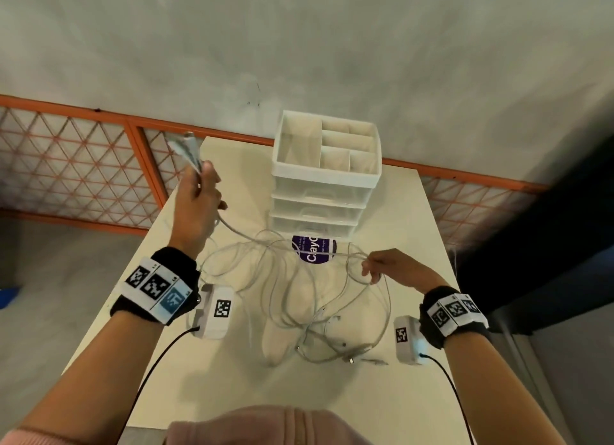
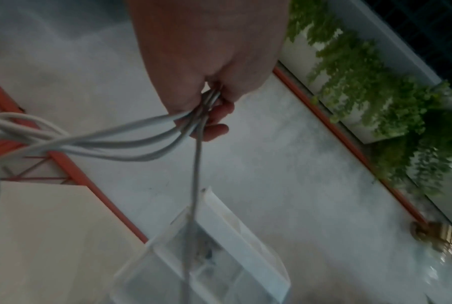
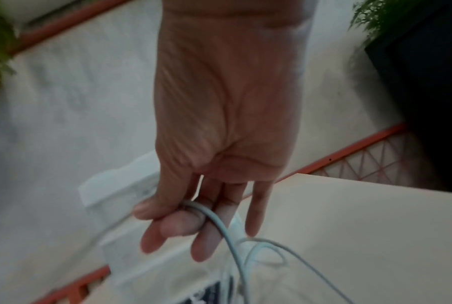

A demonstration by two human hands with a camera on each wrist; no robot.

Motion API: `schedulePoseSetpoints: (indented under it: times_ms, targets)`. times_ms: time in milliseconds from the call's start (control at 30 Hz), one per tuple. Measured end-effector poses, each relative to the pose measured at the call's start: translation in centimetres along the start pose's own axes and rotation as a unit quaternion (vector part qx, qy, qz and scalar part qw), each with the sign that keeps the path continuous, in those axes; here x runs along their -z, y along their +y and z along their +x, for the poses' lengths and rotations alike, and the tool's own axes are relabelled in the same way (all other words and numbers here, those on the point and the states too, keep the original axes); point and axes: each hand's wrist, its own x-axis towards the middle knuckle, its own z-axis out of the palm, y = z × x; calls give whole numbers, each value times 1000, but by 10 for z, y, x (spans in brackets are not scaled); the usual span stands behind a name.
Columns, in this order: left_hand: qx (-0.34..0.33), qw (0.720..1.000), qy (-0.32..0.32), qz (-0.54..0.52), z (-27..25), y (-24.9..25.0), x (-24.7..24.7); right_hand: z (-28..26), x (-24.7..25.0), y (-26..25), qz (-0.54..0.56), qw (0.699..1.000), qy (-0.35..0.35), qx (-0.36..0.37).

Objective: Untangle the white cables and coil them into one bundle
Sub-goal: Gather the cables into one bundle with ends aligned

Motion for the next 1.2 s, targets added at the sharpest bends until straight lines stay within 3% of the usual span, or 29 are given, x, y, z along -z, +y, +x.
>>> schedulePoseSetpoints:
  times_ms: [133, 233, 433, 500, 667, 900, 1000, 1067, 1200]
  targets:
    - [-50, 972, -172, 151, -26, -7, -29, -2, -3, -55, 12, 998, -7, 65]
    - [-13, 948, -273, 163, -42, -17, -48, -5, -9, -98, 3, 993, -34, 116]
    - [17, 926, -357, 122, -53, -20, -55, -12, -10, -121, 53, 986, -31, 157]
    - [5, 929, -345, 136, -50, -21, -53, -9, -14, -108, 69, 987, -31, 143]
    - [-41, 959, -218, 176, -39, -20, -41, 0, -25, -61, 39, 995, -42, 82]
    - [-55, 964, -154, 212, -47, -14, -35, 13, -8, -45, -71, 997, -8, 34]
    - [-67, 976, -87, 186, -35, 2, -23, 10, 3, -18, -174, 983, -15, -49]
    - [-63, 982, -41, 172, -20, 10, -11, 3, 4, 9, -154, 984, -17, -85]
    - [-51, 968, -33, 244, -10, -1, -1, -3, -3, 32, -138, 986, 72, -66]
